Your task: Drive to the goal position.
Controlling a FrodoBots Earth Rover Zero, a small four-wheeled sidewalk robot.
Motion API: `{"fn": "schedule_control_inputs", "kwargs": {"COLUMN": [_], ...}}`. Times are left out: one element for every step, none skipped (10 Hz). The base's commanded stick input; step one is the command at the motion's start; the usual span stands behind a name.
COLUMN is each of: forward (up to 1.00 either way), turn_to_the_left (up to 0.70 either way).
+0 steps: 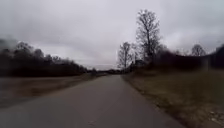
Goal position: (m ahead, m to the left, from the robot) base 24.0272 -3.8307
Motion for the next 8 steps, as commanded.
{"fn": "schedule_control_inputs", "kwargs": {"forward": [0.70,0.70,0.70,0.70,0.70,0.70,0.70,0.70], "turn_to_the_left": [0.00,0.00,0.00,0.00,0.00,0.00,0.00,0.00]}}
